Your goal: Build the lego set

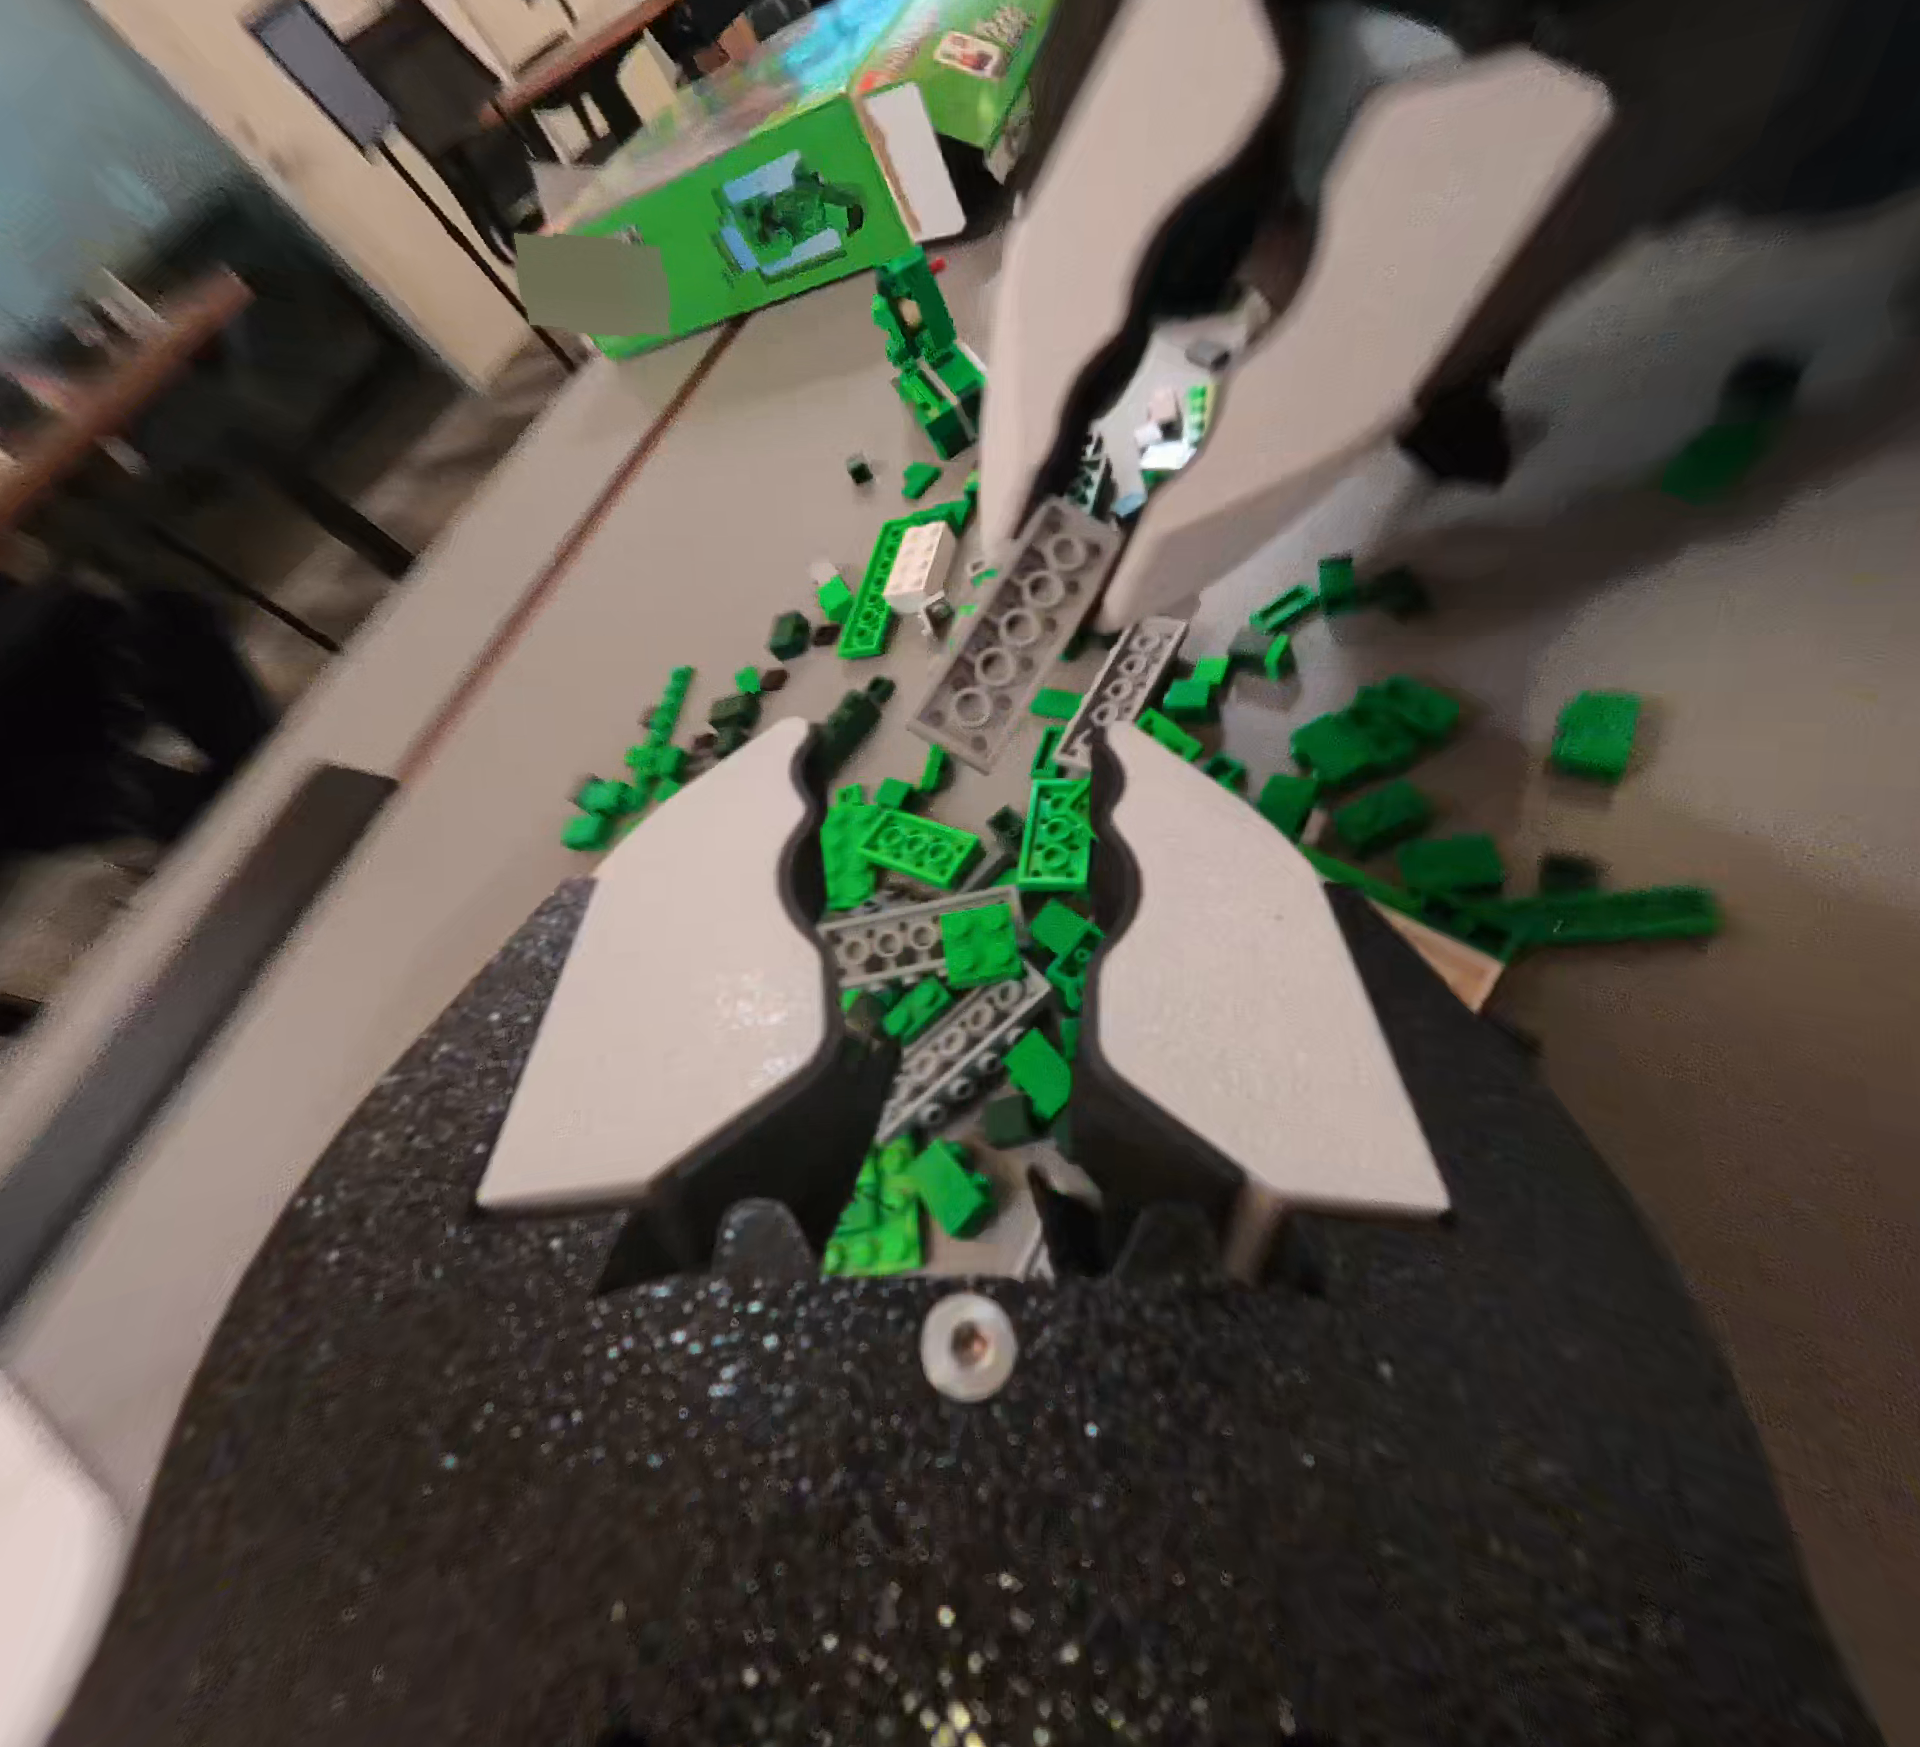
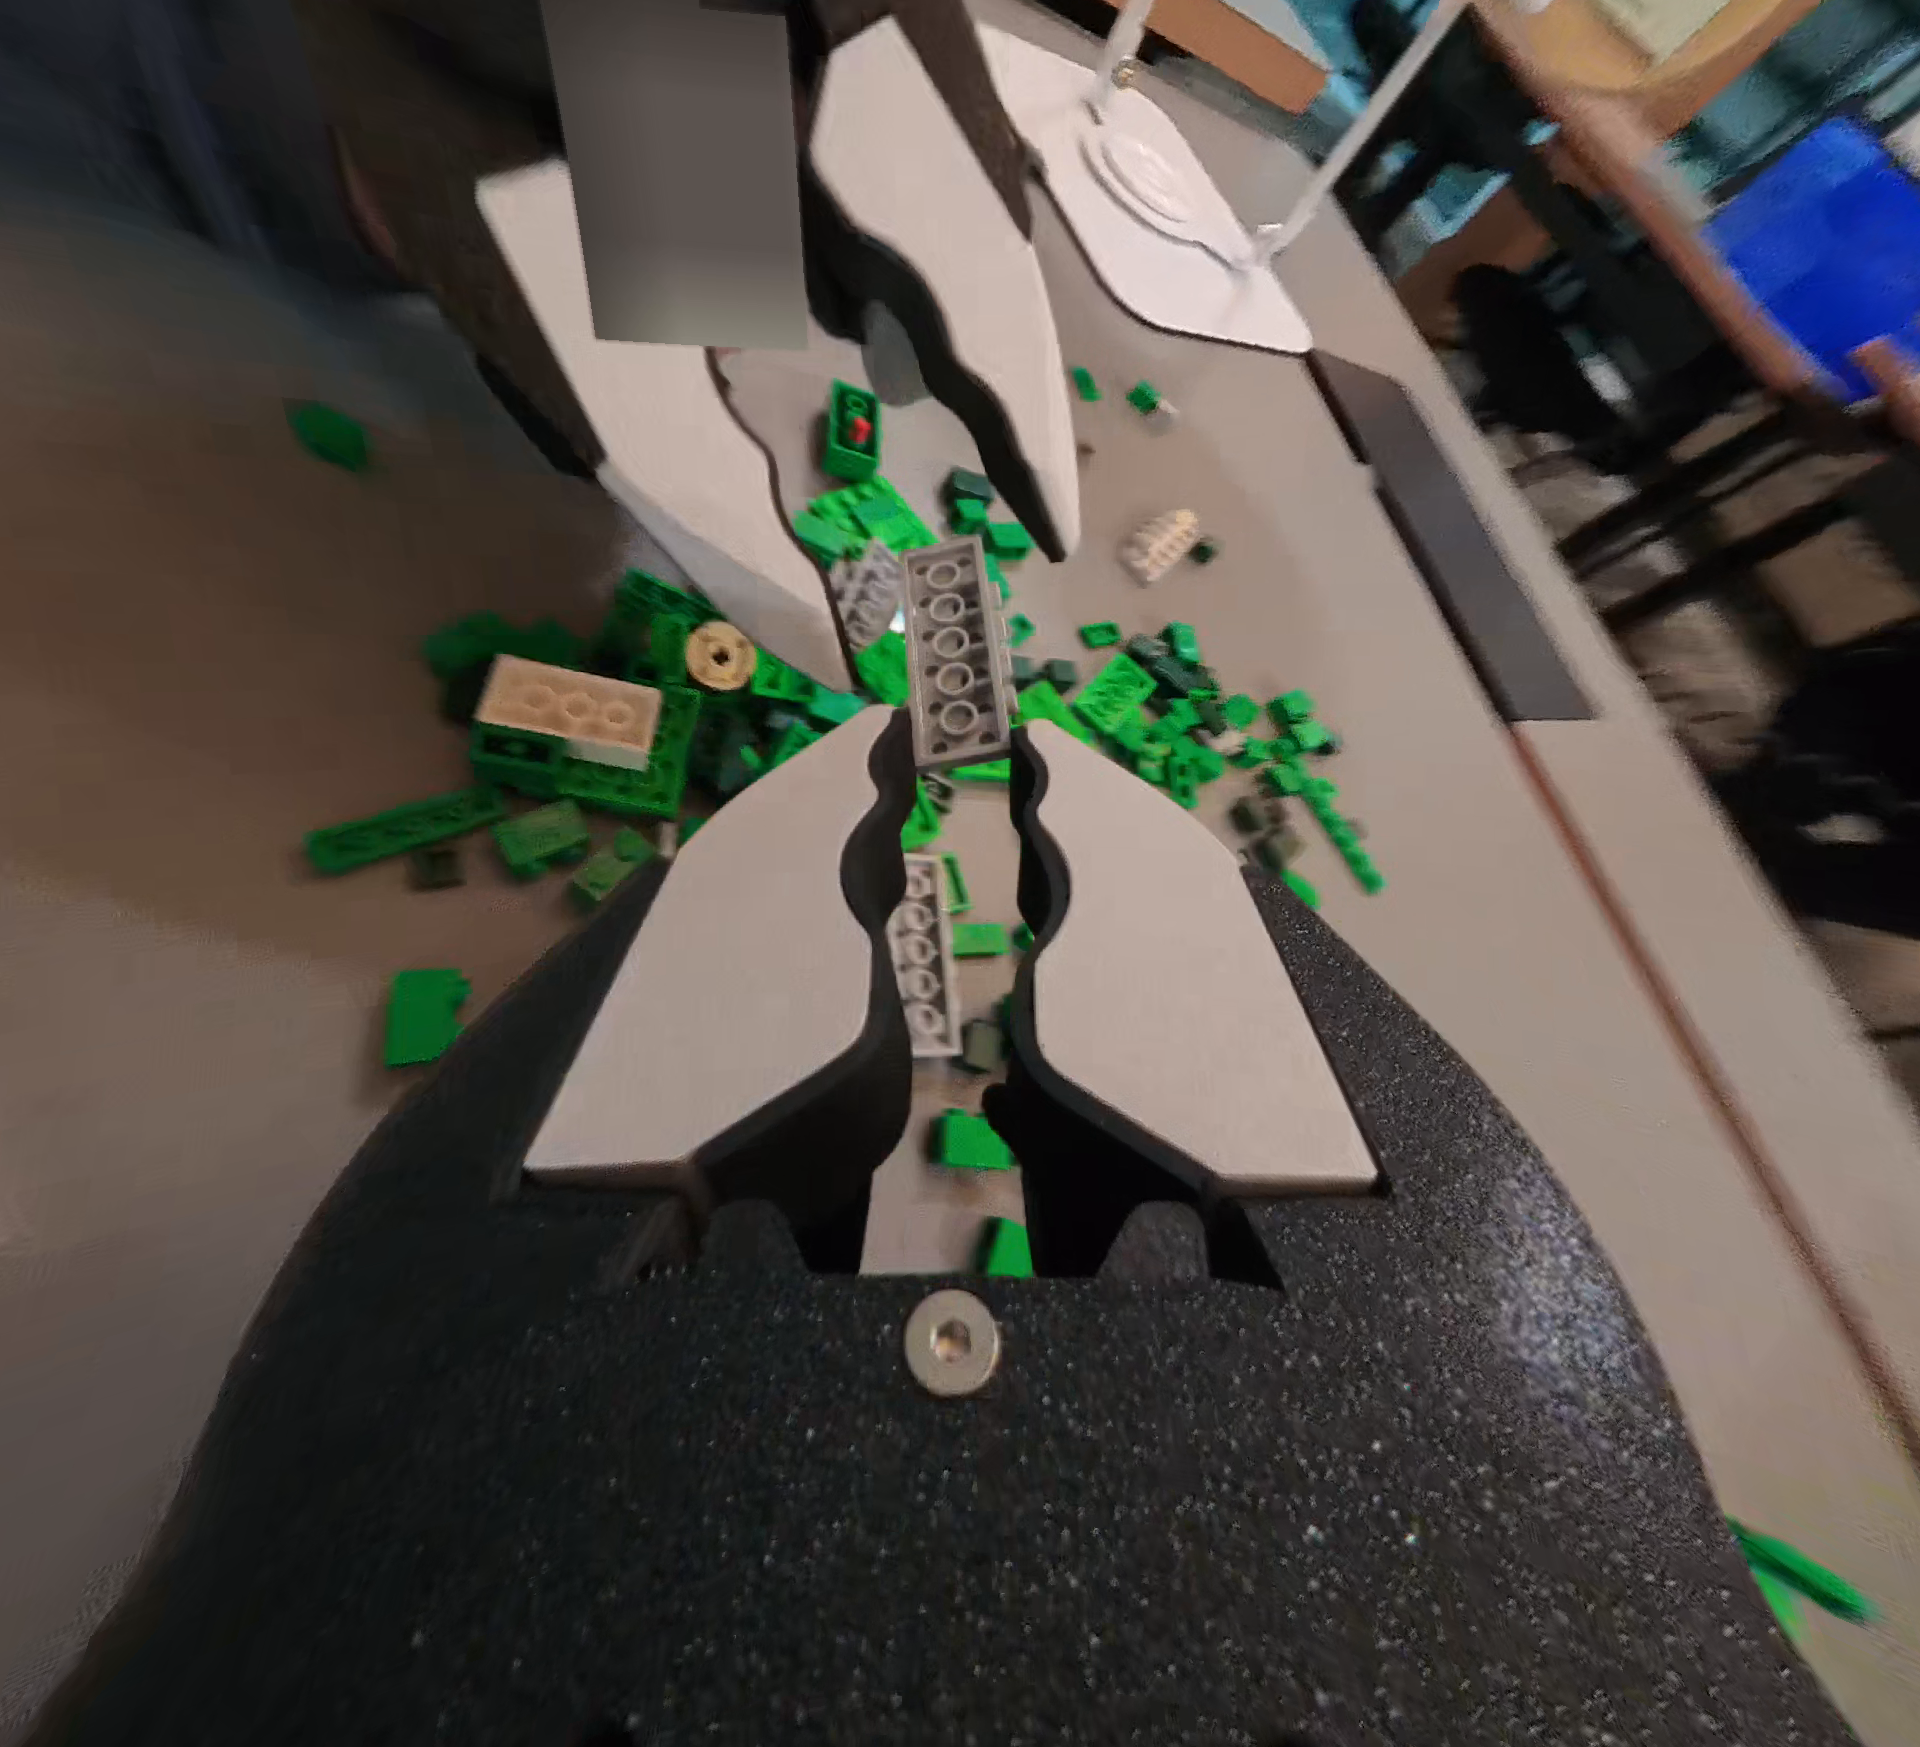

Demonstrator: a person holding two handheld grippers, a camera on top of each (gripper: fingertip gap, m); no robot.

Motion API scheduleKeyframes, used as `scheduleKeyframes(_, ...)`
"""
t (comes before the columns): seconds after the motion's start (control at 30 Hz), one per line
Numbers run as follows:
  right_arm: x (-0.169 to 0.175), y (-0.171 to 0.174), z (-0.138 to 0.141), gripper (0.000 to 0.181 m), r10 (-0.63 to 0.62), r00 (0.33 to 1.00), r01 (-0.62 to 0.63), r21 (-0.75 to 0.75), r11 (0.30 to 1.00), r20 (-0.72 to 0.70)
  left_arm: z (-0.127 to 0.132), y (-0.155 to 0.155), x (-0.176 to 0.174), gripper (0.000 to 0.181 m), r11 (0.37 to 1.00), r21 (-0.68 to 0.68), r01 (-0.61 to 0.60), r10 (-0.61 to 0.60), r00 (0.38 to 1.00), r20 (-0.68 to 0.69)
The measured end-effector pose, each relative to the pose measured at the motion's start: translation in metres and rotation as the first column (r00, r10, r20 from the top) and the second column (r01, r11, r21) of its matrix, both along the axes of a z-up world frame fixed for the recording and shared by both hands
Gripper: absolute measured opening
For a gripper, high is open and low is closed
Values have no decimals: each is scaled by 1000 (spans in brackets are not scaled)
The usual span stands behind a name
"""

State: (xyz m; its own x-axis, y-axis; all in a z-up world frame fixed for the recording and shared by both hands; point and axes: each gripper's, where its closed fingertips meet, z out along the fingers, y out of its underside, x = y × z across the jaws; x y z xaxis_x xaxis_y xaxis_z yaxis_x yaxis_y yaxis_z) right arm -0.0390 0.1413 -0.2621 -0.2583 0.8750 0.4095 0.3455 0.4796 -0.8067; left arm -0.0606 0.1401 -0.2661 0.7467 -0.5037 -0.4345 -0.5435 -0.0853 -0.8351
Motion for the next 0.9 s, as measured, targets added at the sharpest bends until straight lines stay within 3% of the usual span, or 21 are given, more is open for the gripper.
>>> scheduleKeyframes(0.13,5,-9,2,17,82,996,-73,-291,954,19,0,-3,2,24,991,134,6,34,956,-292)
scheduleKeyframes(0.2,7,-14,5,17,127,992,-111,-417,902,11,8,-4,0,13,981,196,8,60,938,-340)
scheduleKeyframes(0.3,11,-21,12,17,184,983,-161,-552,818,-15,19,-9,4,9,972,232,31,42,951,-306)
scheduleKeyframes(0.37,12,-23,15,17,203,979,-174,-591,788,-18,24,-12,6,7,966,254,53,28,952,-306)
scheduleKeyframes(0.47,15,-21,6,17,211,977,-146,-591,794,42,18,-14,11,18,965,240,105,-5,924,-382)
scheduleKeyframes(0.6,17,-22,4,17,232,971,-136,-652,746,62,2,-17,15,7,969,189,160,-50,873,-485)
scheduleKeyframes(0.7,13,-16,12,20,191,981,-138,-677,723,5,0,-13,14,4,993,73,93,-68,954,-293)
scheduleKeyframes(0.77,9,-9,15,23,134,990,-127,-596,793,-32,0,-13,19,4,995,-48,85,-87,996,-24)
scheduleKeyframes(0.83,3,5,17,28,23,995,-57,-363,930,-95,-1,-13,21,4,978,-181,105,-60,969,241)
scheduleKeyframes(0.9,1,10,19,33,-21,988,14,-44,999,-152,-4,-13,18,4,949,-283,141,-9,907,421)
